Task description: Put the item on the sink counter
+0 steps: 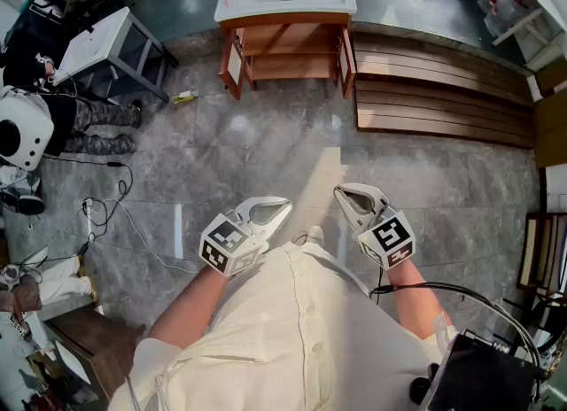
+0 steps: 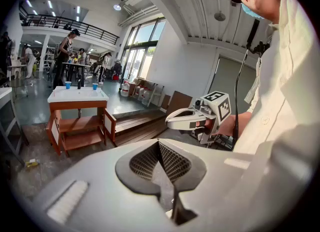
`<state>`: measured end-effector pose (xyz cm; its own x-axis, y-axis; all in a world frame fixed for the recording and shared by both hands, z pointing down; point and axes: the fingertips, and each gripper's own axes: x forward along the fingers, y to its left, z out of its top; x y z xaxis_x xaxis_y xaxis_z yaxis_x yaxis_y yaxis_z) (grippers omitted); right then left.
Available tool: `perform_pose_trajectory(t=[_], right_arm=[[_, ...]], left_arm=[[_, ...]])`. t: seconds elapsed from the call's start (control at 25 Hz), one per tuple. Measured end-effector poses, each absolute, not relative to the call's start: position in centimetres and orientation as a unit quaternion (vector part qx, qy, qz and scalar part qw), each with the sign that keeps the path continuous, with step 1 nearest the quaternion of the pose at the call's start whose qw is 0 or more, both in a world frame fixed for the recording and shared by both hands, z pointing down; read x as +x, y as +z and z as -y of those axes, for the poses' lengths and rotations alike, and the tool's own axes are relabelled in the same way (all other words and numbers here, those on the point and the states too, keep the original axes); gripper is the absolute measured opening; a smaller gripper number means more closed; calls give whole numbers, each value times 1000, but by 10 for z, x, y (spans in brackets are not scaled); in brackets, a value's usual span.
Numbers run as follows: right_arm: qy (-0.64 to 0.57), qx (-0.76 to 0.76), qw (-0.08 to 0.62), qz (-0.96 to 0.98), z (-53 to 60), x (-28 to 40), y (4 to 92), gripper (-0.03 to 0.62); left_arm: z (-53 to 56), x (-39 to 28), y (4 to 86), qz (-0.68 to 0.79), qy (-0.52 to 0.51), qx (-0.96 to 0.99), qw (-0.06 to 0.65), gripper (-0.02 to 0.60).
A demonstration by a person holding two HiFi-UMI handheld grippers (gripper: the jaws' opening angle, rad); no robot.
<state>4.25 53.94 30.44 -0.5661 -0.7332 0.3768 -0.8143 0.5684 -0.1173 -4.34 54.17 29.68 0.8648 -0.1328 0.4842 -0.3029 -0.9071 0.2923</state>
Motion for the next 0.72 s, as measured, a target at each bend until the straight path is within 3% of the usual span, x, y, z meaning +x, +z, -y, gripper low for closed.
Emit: perform_pose_trajectory(t=[0.32,0.72], right_arm=[[147,445,135,873,-540,56,305,3],[171,444,147,867,-499,44,325,5]], left_arm=[[-540,-34,280,128,221,953,163,6],[-492,-55,295,138,203,950,194,5]])
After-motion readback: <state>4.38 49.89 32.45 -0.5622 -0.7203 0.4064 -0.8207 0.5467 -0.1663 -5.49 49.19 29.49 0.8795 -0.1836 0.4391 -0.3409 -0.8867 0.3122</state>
